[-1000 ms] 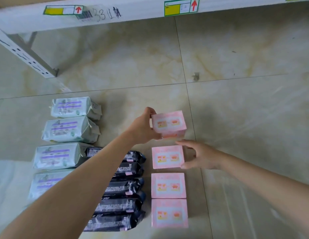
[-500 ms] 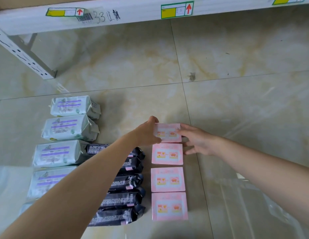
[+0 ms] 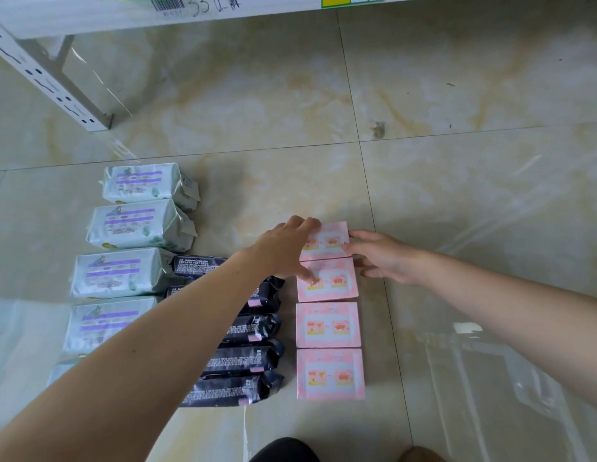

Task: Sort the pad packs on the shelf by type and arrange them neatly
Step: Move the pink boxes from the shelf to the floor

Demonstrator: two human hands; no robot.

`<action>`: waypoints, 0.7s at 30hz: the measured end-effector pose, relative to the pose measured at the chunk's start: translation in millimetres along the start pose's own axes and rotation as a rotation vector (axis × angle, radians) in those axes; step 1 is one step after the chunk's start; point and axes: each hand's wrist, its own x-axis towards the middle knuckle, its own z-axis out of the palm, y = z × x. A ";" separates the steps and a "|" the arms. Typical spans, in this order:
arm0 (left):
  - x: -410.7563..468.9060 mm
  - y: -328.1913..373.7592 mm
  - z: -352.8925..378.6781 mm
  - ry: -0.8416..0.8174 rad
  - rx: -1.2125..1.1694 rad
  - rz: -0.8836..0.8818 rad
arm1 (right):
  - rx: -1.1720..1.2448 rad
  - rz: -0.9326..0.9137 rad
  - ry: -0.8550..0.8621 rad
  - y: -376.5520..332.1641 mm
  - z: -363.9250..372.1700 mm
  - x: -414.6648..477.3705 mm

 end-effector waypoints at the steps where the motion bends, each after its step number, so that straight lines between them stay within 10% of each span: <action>1: -0.2 -1.2 0.4 0.004 0.022 0.006 | -0.064 0.003 0.024 1.7 -0.5 -1.0; 6: -16.1 10.4 -10.4 0.144 0.014 0.033 | -0.106 0.003 0.092 12.1 -8.4 -14.1; 11: -62.2 42.7 -22.3 0.387 -0.496 -0.079 | -0.048 0.004 0.159 34.9 -20.1 -38.0; 21: -110.0 98.5 61.4 0.132 -0.740 -0.265 | 0.298 0.242 0.077 95.4 16.7 -76.8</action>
